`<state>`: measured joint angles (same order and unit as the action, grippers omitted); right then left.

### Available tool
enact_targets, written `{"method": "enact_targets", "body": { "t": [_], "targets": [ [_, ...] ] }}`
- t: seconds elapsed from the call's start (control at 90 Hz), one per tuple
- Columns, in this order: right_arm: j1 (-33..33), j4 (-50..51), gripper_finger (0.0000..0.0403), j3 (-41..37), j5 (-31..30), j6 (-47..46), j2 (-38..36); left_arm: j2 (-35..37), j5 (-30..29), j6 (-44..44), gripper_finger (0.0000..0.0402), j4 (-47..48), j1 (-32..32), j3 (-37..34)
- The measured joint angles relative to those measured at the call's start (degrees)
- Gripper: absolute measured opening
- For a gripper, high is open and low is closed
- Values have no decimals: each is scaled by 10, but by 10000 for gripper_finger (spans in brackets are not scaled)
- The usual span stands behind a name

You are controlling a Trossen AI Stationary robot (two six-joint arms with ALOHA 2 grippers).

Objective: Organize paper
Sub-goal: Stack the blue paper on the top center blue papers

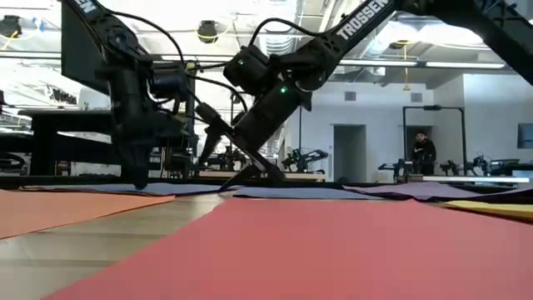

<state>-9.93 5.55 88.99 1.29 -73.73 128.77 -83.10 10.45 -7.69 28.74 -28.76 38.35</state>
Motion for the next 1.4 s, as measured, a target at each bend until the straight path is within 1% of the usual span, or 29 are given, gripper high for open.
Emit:
{"method": "enact_targets", "body": {
  "t": [0.222, 0.422, 0.622, 0.756, 0.989, 1.2, 1.4],
  "targets": [
    [1, 4, 230, 0, -15, -14, 0, -7, 11, -12, 118, -17, 22, 1],
    [1, 3, 230, 0, -30, -14, 0, -6, 12, -22, 118, -22, 22, 0],
    [0, -30, 230, 0, -30, 7, 0, -6, 11, -22, 118, -23, 22, 0],
    [0, -29, 230, 0, -29, 3, -1, -6, 11, -22, 118, -23, 22, 0],
    [2, -51, 230, 0, 12, -4, -2, -6, 11, -19, 118, -23, 22, 0],
    [5, -59, 229, 12, 18, 7, -1, -6, 10, -20, 118, -22, 22, 0],
    [6, -55, 205, 12, 18, 7, 0, -6, 11, -20, 118, -21, 22, 0]
  ]
}}
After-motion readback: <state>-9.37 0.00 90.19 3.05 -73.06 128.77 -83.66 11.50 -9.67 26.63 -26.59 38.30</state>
